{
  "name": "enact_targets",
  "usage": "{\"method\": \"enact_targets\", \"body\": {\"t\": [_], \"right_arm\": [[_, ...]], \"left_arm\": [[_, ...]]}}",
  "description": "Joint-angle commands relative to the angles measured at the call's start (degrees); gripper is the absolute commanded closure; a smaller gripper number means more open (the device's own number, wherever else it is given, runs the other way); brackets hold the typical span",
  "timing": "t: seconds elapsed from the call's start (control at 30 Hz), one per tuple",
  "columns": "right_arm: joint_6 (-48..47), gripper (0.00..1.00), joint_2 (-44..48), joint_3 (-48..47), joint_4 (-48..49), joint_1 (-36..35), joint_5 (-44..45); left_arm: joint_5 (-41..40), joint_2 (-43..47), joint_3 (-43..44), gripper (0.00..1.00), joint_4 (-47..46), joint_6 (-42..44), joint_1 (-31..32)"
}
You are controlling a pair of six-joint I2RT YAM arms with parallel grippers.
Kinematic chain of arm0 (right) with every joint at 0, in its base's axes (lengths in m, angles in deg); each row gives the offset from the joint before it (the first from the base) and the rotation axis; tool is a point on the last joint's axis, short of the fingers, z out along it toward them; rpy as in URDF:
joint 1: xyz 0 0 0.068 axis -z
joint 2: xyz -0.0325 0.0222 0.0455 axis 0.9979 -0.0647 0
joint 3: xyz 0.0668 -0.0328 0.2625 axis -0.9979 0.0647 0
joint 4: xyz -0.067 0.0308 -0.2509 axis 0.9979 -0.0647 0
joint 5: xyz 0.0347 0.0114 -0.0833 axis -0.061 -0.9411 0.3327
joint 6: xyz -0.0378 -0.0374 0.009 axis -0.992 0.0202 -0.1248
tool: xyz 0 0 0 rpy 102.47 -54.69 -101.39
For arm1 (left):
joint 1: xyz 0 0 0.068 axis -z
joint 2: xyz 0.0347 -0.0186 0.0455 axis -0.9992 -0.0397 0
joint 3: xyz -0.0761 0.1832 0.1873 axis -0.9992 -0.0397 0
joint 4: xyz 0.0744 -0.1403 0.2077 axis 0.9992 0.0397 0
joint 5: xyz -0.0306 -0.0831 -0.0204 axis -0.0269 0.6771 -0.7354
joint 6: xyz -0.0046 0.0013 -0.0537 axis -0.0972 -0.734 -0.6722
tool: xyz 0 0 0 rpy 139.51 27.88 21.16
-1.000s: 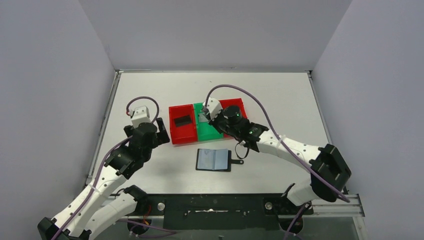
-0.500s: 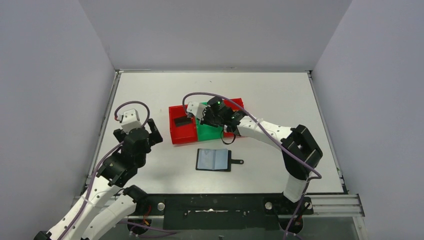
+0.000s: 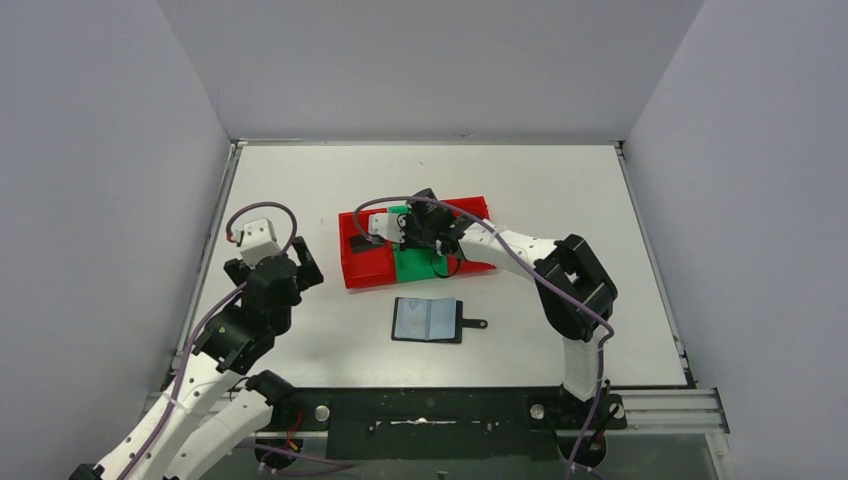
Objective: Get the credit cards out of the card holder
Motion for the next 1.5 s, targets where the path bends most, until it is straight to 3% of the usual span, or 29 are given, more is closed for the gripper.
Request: {"method": "enact_targets", "body": {"t": [0.0, 0.43, 0.5, 0.63, 0.8, 0.9, 1.07, 1.33, 1.47], "right_arm": [[-3.46, 1.0, -1.13, -3.52, 2.51, 0.4, 0.88], [-7.13, 0.97, -8.35, -5.73, 8.25, 1.04, 5.51], [-7.23, 0.89, -9.24, -5.94, 8.8, 1.05, 6.44], [-6.54, 0.84, -8.6, -5.08, 8.47, 1.1, 5.5], [-4.67, 0.71, -6.62, -5.14, 4.58, 1.47, 1.89], [-3.06, 0.58, -5.67, -5.47, 2.98, 2.0, -0.16], [-0.12, 0.55, -3.42, -4.51, 4.15, 2.48, -1.97], [9.35, 0.52, 4.07, 0.21, 12.61, 2.82, -4.15], [24.19, 0.52, 10.65, 3.45, 18.7, 2.83, -1.83]], "left_arm": [[-0.08, -0.18, 0.92, 0.07, -1.87, -0.48, -0.6], [0.94, -0.03, 0.74, 0.07, -2.33, -0.05, -1.73], [1.07, -0.17, 0.78, 0.07, -2.37, -0.04, -1.91], [1.08, -0.12, 0.74, 0.07, -2.31, 0.0, -2.08], [1.7, -0.29, 0.62, 0.07, -2.78, 0.23, -2.76], [2.64, -0.66, 0.6, 0.07, -3.24, 0.64, -3.13], [4.06, -0.69, 0.34, 0.07, -3.94, 1.23, -3.66], [4.38, -1.1, 0.36, 0.07, -3.94, 1.32, -3.77], [4.77, -1.85, 0.34, 0.07, -3.94, 1.49, -4.1]]}}
